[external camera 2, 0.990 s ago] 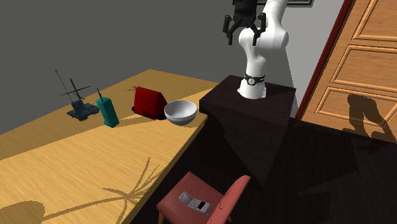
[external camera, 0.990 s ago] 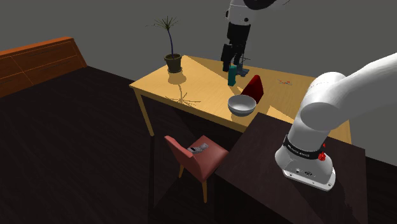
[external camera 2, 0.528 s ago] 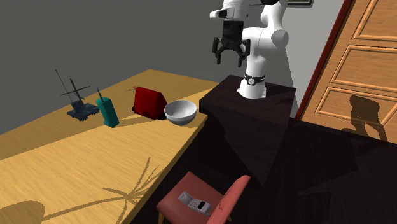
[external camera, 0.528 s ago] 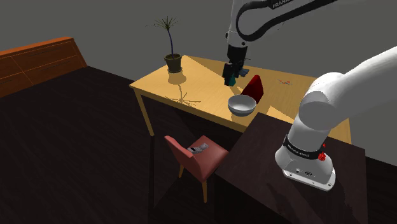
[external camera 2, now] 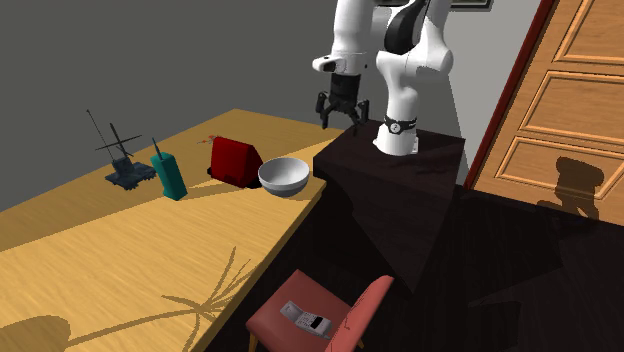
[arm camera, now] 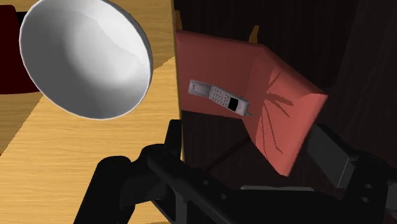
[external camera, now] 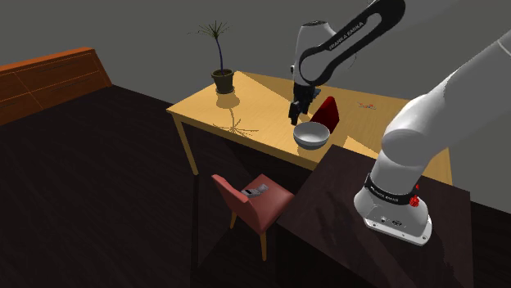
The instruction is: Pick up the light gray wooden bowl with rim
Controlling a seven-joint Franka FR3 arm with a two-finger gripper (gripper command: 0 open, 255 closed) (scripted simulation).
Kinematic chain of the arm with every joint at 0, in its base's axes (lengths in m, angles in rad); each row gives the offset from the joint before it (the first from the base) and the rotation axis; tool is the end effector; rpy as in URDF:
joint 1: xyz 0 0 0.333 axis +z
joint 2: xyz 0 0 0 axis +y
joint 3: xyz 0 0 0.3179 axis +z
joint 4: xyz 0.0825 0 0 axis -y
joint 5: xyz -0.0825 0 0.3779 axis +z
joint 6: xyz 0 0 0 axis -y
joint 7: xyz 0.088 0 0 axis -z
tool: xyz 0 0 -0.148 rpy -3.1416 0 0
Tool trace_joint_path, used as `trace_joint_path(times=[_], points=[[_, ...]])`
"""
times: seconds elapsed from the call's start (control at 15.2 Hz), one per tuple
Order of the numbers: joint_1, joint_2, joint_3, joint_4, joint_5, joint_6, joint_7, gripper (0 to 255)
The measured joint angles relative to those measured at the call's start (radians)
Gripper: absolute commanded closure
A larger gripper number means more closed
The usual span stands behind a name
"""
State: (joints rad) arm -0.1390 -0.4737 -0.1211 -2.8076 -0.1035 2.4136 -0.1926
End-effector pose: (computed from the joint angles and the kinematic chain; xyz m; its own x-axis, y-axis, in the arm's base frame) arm 0.3467 -0.0896 0.3103 0.9972 0.0194 0.0727 0.0169 -0.9993 0.0341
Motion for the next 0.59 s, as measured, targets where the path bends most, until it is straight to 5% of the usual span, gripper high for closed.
trace_joint_path(times=[0.59], points=[[-0.091, 0.375, -0.042, 0.024, -0.135, 0.356, 0.0, 0]])
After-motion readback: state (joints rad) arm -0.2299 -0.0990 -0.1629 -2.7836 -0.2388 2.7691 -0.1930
